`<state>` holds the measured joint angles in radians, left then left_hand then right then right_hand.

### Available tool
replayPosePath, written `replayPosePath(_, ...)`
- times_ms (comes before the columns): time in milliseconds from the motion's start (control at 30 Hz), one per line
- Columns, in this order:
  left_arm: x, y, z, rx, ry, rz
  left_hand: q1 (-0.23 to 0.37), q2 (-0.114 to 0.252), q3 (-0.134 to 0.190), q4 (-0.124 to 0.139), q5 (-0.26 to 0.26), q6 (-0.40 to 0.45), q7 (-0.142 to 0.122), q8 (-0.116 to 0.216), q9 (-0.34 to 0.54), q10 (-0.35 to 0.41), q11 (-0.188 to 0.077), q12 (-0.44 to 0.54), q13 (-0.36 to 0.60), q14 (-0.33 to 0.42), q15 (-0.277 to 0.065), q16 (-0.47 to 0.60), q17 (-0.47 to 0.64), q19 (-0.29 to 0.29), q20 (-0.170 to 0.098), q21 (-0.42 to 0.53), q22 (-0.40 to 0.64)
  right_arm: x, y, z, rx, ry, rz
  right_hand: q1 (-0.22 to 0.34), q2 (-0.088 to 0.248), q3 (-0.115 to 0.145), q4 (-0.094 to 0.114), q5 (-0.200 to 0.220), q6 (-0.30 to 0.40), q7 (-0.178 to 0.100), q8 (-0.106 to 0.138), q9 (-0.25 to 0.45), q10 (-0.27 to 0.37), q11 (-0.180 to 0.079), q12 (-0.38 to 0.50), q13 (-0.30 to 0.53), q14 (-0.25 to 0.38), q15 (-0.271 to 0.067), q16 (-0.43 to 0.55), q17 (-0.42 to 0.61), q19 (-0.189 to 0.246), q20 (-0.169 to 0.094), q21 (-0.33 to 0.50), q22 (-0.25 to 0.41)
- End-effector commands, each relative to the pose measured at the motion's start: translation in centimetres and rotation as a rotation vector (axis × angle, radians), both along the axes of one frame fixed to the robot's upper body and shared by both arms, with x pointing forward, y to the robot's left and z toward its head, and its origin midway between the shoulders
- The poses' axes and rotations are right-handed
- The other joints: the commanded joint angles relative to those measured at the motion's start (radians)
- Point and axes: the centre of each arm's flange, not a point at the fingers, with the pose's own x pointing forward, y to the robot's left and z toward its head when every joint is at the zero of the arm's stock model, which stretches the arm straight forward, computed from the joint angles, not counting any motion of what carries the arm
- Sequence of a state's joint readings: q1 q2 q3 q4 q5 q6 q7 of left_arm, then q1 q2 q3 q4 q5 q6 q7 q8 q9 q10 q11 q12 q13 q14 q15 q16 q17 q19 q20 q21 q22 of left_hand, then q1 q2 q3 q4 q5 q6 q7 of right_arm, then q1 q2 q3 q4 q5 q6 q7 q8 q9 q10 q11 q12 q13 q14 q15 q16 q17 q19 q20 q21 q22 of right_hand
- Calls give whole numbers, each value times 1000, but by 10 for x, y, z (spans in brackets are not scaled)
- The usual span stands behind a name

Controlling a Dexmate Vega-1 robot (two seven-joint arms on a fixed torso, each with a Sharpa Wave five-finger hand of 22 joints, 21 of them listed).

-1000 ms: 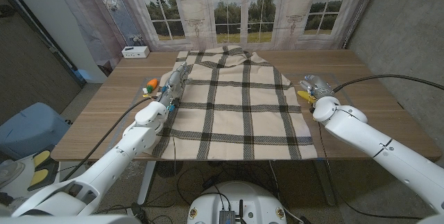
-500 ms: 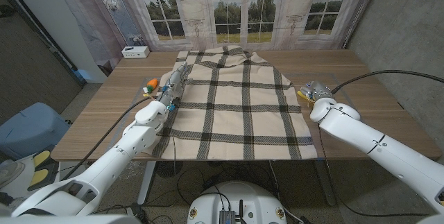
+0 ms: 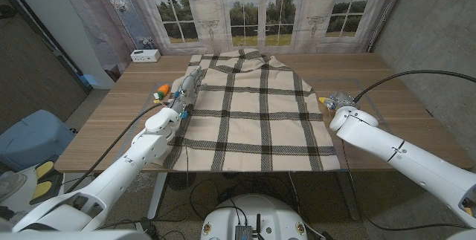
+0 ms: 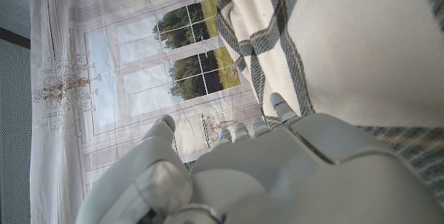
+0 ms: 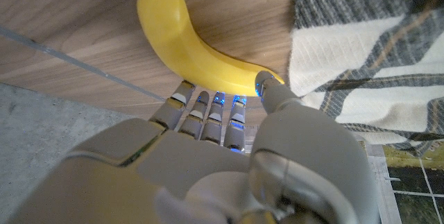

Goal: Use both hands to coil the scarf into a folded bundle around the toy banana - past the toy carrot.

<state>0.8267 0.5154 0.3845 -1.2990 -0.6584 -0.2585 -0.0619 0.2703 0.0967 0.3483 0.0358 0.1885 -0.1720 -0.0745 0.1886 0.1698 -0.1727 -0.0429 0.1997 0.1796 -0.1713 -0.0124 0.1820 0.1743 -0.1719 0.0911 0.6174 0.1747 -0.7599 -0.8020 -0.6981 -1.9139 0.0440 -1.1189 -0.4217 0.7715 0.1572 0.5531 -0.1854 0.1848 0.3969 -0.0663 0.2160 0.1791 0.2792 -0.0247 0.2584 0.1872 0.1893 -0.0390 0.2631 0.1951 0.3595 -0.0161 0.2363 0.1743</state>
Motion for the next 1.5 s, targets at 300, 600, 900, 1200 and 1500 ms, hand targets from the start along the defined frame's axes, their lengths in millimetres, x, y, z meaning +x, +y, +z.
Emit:
replayPosePath(300,0,2,-1,-4,2,1,-4,9,1,-5,6,-49,0,-2,3,-124,7,4,5,-119,7,6,3,-108,9,-7,2,4,3,-8,-132,12,-108,270,-41,-40,1,3,212,-28,23,6,207,-41,35,15,225,-131,110,62,131,-22,31,8)
replayPosePath(600,1,4,-1,-5,4,2,-6,10,0,-4,7,-47,-2,-3,3,-123,6,4,5,-120,7,6,3,-108,11,-11,2,1,7,-11,-192,-122,-136,570,-15,-182,15,-5,608,-34,129,41,583,-61,297,165,560,-195,470,446,276,-43,153,51)
replayPosePath(900,2,4,-1,-4,7,1,-7,11,-1,-5,7,-47,-3,-4,3,-124,5,3,5,-120,6,5,3,-106,9,-14,2,-9,15,0,-238,-278,-133,598,-20,-190,13,-2,632,-29,139,45,606,-56,329,193,595,-196,477,476,294,-43,183,59)
replayPosePath(1200,3,4,-1,-4,8,1,-8,11,-1,-6,7,-47,-5,-5,3,-124,6,3,5,-120,6,5,3,-106,9,-18,3,-16,34,22,-300,-418,-85,606,-23,-192,15,0,638,-30,141,46,605,-58,338,203,600,-196,468,482,291,-42,193,62)
replayPosePath(1500,2,5,-2,-8,6,5,-7,13,0,-8,7,-48,-5,-6,3,-126,5,2,5,-121,8,4,3,-104,9,-23,3,-9,54,41,-337,-477,18,609,-25,-194,18,1,643,-34,143,47,605,-59,345,211,604,-196,456,485,286,-40,201,64)
